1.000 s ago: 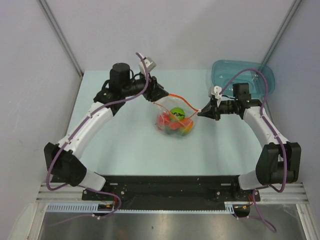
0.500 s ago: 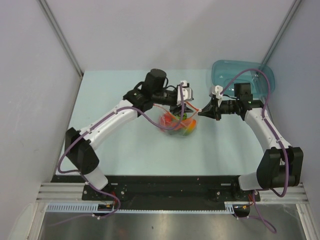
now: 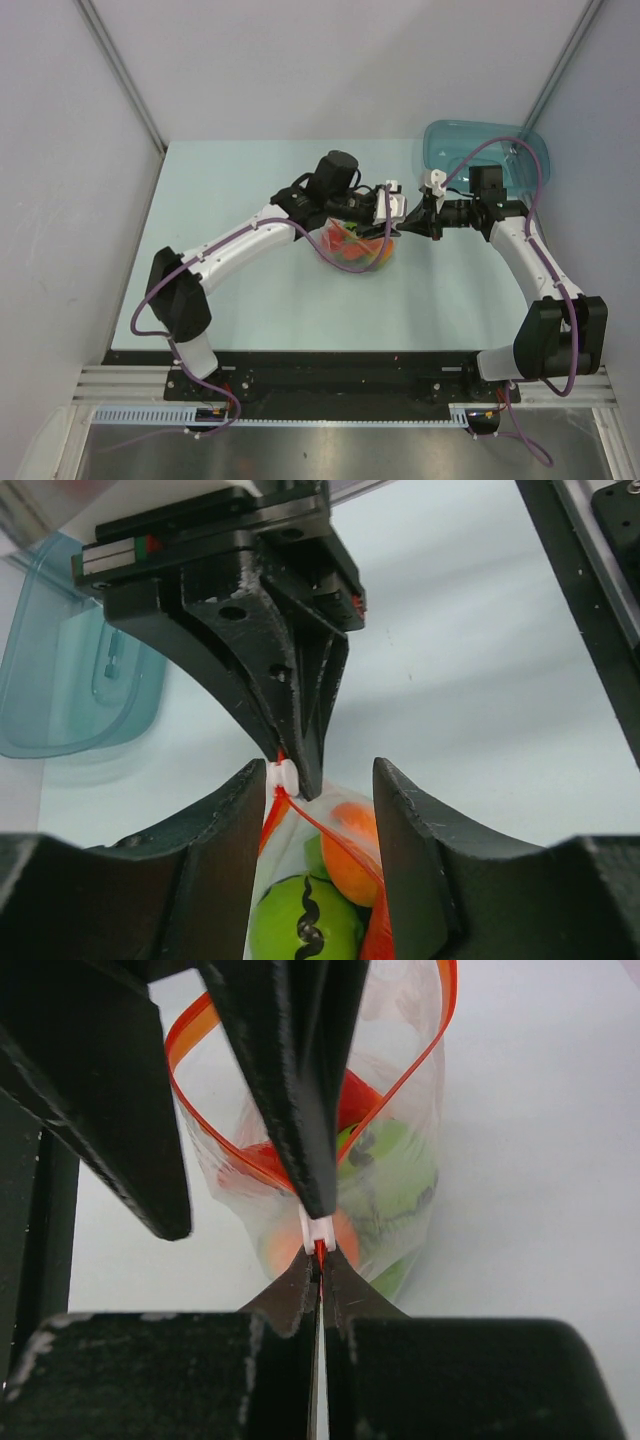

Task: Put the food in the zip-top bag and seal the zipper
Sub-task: Zip the zipper food storage bag at the center of the board.

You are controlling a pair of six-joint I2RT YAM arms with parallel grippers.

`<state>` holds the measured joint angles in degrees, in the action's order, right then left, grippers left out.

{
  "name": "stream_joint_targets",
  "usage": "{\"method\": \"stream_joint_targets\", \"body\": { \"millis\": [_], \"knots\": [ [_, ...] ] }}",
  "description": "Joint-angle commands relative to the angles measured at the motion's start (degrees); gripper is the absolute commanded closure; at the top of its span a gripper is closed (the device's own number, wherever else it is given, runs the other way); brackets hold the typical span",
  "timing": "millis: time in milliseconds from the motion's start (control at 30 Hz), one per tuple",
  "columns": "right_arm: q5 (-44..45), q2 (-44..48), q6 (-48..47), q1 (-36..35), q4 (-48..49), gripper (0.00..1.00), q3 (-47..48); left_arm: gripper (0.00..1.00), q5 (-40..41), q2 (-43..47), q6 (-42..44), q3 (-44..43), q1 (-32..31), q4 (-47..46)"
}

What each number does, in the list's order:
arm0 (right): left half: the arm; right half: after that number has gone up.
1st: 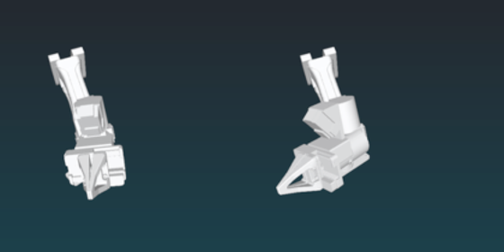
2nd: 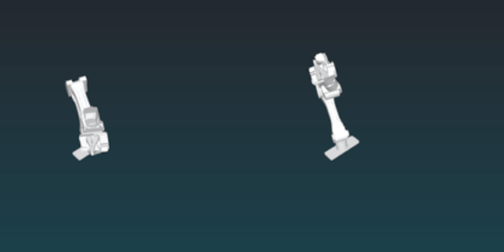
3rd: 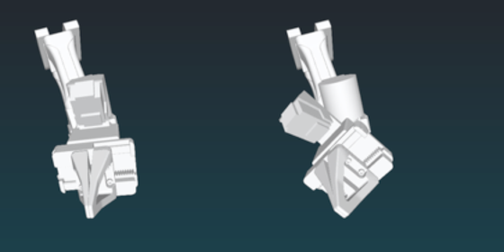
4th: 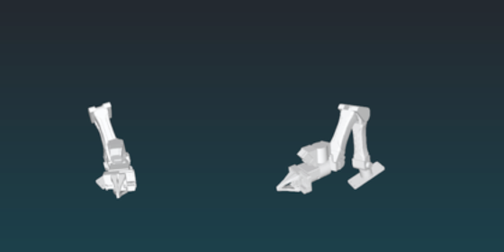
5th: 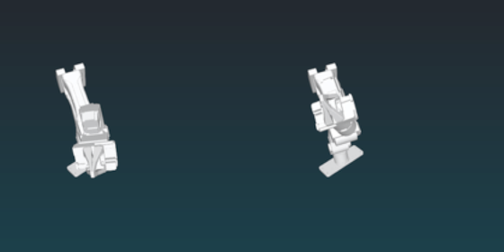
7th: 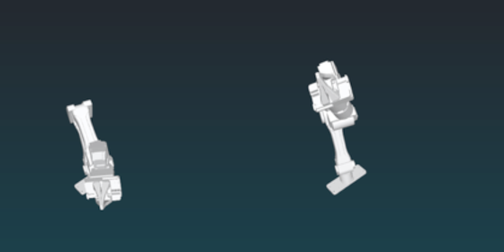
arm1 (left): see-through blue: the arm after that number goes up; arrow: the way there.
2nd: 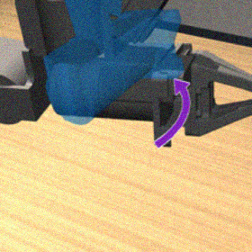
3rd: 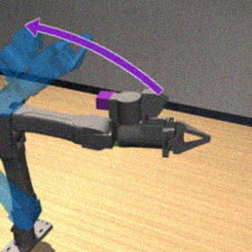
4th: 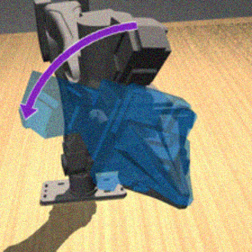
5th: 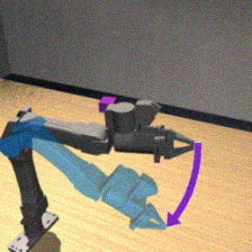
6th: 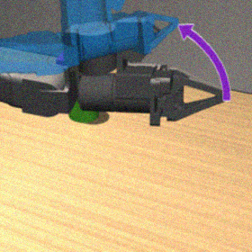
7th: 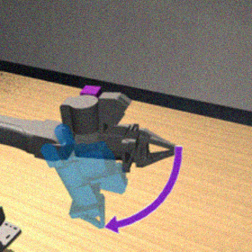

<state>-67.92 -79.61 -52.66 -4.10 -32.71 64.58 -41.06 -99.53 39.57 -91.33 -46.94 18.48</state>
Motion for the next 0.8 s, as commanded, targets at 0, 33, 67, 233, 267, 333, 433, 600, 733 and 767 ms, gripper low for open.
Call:
{"method": "stream_joint_targets", "body": {
  "millis": [0, 33, 67, 233, 267, 333, 433, 600, 733, 767],
  "knots": [
    [-2.3, 2.2, -0.8, 0.1, 1.1, 1.0, 0.3, 0.5, 1.6, -2.1, 1.4, -3.4, -0.3, -1.6],
    [-2.3, 2.2, -1.0, 0.1, 0.8, 1.0, 0.3, 0.51, 1.8, -2.6, 1.5, -3.4, -0.2, -1.7],
    [-2.4, 2.3, -1.6, 0.1, 0.6, 1.0, 0.3, 0.52, 1.9, -2.8, 1.8, -3.5, -0.2, -1.6],
    [-2.4, 2.4, -5.0, 0.1, -1.9, 1.0, 0.4, 0.66, 0.6, -3.9, 1.6, -4.3, -0.3, -1.0],
    [-2.4, 2.6, -5.3, 0.0, -2.2, 1.0, 0.3, 0.69, 0.5, -4.0, 1.2, -4.4, -0.2, -1.0],
    [-2.0, 2.5, -5.6, 0.1, -2.5, 1.0, 0.3, 0.77, -0.2, -3.8, 1.0, -4.4, -0.2, -0.7],
    [-2.0, 2.4, -5.9, 0.3, -2.9, 1.0, 0.3, 0.87, -1.3, -3.6, 0.3, -4.4, 0.1, -0.5],
    [-2.0, 2.7, -5.9, 2.2, -3.0, 1.0, 0.3, 1.0, -1.3, -4.4, 0.9, -5.0, 1.1, 3.0],
    [-3.2, 3.1, -4.7, 5.1, -2.5, 1.0, 0.3, 1.0, 0.5, -4.7, 4.0, -4.5, 2.8, 5.5],
    [-3.5, 3.1, -4.6, 5.7, -2.4, 1.0, 0.3, 1.0, 0.8, -4.8, 4.0, -4.6, 3.3, 6.2]
  ]
}}
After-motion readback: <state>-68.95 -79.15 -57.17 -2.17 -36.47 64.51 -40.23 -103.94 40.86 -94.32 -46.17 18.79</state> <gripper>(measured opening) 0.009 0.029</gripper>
